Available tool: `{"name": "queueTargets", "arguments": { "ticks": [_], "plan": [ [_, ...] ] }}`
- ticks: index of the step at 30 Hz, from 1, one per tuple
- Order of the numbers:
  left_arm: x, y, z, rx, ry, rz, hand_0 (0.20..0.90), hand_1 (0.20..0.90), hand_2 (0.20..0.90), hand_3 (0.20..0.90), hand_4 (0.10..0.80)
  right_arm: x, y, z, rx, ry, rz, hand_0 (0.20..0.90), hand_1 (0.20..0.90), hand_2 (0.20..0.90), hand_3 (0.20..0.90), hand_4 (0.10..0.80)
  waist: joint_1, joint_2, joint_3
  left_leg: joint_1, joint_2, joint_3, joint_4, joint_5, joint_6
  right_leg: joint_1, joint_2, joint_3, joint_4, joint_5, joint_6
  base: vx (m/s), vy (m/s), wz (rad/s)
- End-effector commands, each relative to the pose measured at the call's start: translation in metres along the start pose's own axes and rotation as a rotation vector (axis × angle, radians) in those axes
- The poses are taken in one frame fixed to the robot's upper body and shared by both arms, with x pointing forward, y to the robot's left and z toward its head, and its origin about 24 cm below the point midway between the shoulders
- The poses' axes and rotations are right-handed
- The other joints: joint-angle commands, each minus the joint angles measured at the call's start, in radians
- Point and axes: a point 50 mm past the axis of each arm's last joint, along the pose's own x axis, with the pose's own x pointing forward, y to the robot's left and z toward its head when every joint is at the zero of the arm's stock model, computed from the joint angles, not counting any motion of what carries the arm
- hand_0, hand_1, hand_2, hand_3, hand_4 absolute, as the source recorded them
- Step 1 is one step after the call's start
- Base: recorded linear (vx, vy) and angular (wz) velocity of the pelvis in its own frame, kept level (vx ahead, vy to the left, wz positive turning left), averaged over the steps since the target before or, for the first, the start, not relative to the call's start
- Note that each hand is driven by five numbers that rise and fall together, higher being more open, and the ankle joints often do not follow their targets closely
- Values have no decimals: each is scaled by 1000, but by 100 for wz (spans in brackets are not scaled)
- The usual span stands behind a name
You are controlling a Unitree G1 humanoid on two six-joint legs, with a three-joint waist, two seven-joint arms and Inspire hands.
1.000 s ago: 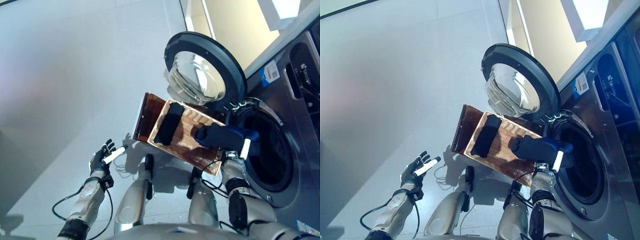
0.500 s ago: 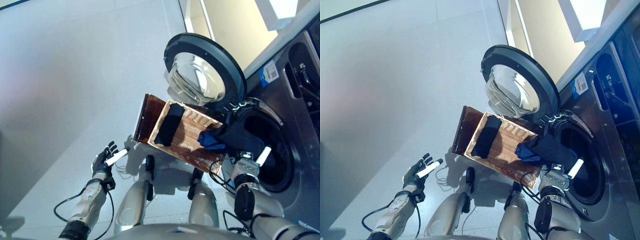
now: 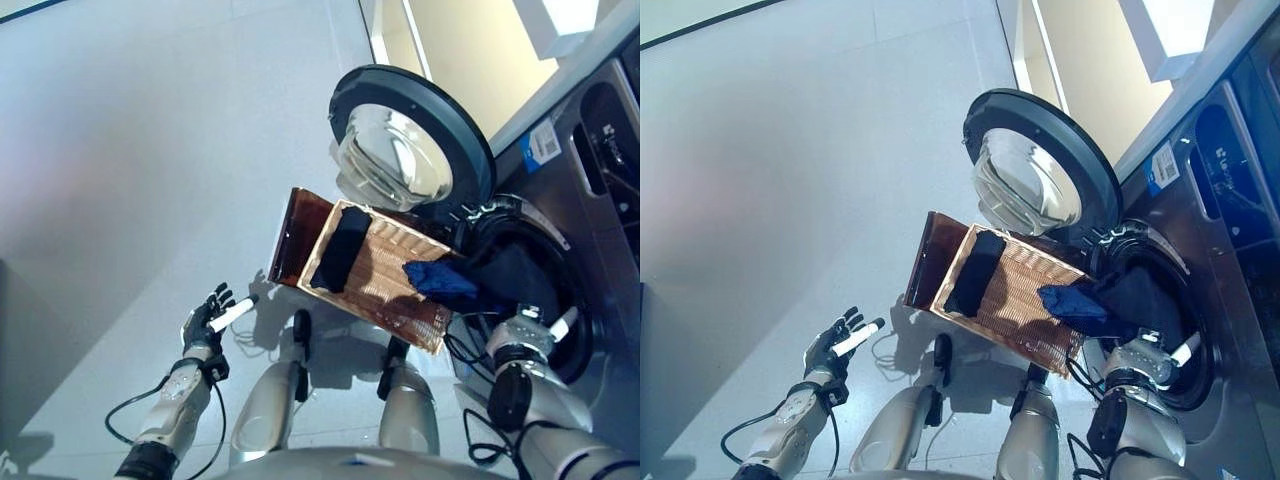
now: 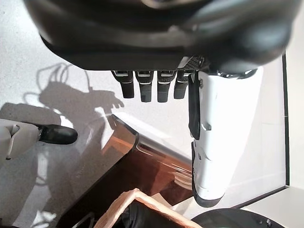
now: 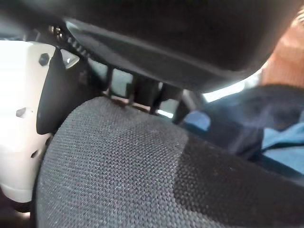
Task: Pick up the clothes and place them into the washing machine
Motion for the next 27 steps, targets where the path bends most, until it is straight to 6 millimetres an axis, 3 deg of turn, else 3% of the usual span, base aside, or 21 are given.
{"name": "queueTargets", "arguments": {
  "ticks": [1,8,17,23,27],
  "plan": [
    [-4,15,26,39,-135,12,900,900,900,900,800,-2,50,36,-70,-149,155,200,200,200,200,300,2,-20,-2,-42,77,-25,121,-60,-132,8,-100,70,-44,94,81,-56,15,-3],
    [-7,20,27,24,-149,24,900,900,900,900,800,-14,66,10,-213,-98,269,200,200,200,200,300,5,-2,25,-99,71,-19,187,-79,-123,-64,-107,96,23,74,69,-35,12,-5],
    [-10,25,32,5,-169,43,900,900,900,900,800,-24,71,-13,-297,-57,328,200,200,200,200,300,4,-1,43,-216,75,-34,431,-188,-115,-182,-107,148,262,-43,43,-24,7,4],
    [-12,32,31,15,-162,68,900,900,900,900,800,-25,75,-12,-296,-68,307,200,200,200,200,300,9,-3,32,-258,78,-31,475,-205,-119,-231,-112,154,326,-70,37,-13,1,2],
    [-14,36,31,35,-159,68,900,900,900,900,800,-28,91,-5,-256,-88,313,200,200,200,200,300,21,4,22,-266,76,-31,459,-195,-119,-250,-110,159,326,-66,35,-6,-1,2]
  ]
}}
